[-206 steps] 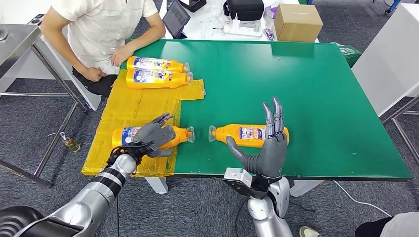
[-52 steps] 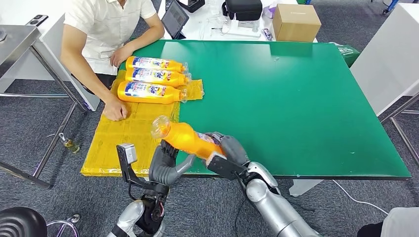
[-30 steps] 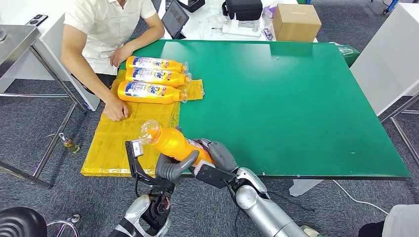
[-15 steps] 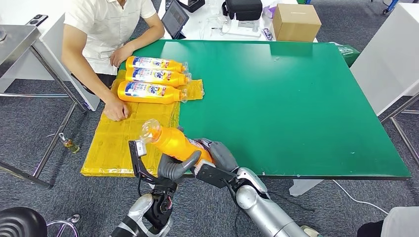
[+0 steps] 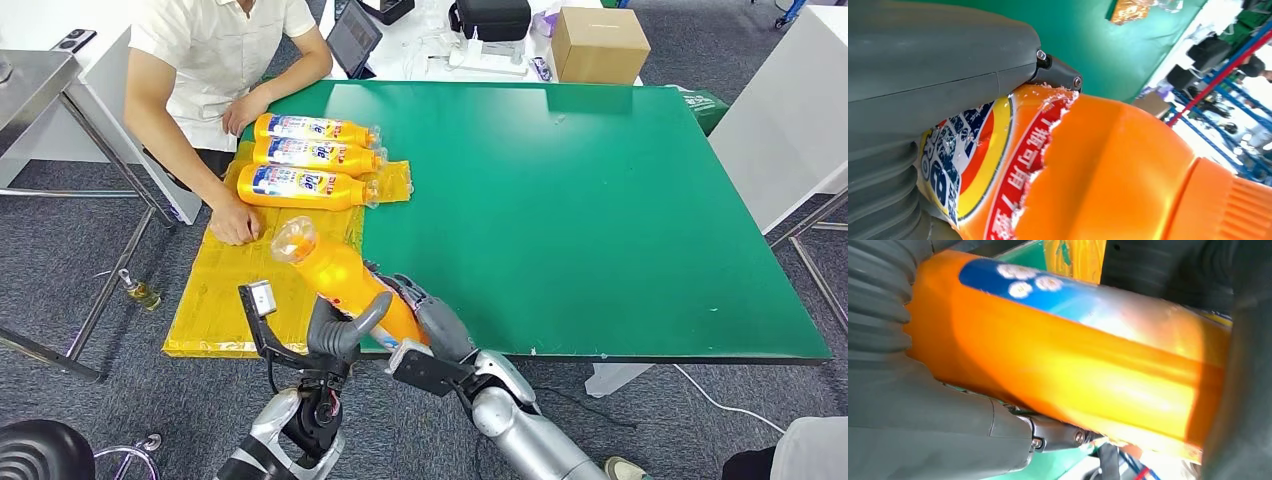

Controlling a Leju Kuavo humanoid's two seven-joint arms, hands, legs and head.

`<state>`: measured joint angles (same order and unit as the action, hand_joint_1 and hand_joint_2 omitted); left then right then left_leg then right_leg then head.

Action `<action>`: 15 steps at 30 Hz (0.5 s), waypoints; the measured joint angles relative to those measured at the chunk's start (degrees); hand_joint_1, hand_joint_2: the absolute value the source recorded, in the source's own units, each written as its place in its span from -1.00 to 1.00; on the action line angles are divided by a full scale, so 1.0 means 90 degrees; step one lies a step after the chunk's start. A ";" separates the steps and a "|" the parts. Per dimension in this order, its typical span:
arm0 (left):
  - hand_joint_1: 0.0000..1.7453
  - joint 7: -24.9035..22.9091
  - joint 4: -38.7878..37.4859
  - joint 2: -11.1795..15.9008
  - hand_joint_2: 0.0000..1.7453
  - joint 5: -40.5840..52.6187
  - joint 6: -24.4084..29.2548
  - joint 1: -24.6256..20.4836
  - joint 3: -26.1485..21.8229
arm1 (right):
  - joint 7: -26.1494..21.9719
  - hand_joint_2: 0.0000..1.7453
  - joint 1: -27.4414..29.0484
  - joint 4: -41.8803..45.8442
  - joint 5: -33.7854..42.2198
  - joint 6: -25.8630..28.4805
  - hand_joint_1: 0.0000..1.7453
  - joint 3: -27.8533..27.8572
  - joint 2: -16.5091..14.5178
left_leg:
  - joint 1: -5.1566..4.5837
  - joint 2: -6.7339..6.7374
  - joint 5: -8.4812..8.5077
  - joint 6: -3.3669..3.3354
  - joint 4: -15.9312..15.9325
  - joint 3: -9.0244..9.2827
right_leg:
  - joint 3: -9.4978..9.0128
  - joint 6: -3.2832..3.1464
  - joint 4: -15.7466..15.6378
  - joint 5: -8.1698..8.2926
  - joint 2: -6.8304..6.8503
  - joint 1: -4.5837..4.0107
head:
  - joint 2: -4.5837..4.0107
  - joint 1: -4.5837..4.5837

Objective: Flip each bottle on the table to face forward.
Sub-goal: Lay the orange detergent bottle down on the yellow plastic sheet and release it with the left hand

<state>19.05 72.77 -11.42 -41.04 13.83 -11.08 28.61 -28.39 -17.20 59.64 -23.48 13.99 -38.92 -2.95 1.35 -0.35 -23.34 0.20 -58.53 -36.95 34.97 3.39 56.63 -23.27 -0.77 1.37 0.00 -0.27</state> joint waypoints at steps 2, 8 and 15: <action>1.00 0.0018 0.0151 0.0001 1.00 -0.0052 -0.0019 0.0108 -0.0096 | -0.0033 1.00 0.0102 0.0015 -0.0099 0.0220 -1.00 -0.0021 -0.0027 | 0.0000 0.0000 -0.0001 0.0000 0.0000 0.0000 | 0.0002 0.0000 0.0000 -0.0001 0.0000 0.0000 | 0.0000 0.0001; 1.00 0.0124 0.0517 0.0005 1.00 -0.0163 -0.0118 0.0306 -0.0404 | -0.0048 1.00 0.0339 0.0013 -0.0247 0.0531 -1.00 -0.0032 -0.0015 | 0.0000 -0.0011 0.0000 0.0000 0.0000 -0.0004 | 0.0003 0.0000 0.0000 -0.0001 0.0003 0.0000 | 0.0000 0.0001; 1.00 0.0191 0.0847 0.0005 1.00 -0.0115 -0.0158 0.0449 -0.0560 | -0.0005 1.00 0.0440 0.0010 -0.0241 0.0635 -1.00 0.0047 0.0019 | 0.0000 -0.0012 0.0001 -0.0001 0.0000 -0.0004 | 0.0003 0.0000 0.0000 -0.0001 0.0004 0.0000 | 0.0000 0.0000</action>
<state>20.77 80.39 -11.37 -42.07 12.41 -7.05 23.57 -28.44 -13.24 59.73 -25.65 19.70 -38.49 -2.78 1.35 -0.46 -23.33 0.20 -58.53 -36.98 34.99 3.39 56.63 -23.28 -0.73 1.37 0.00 -0.27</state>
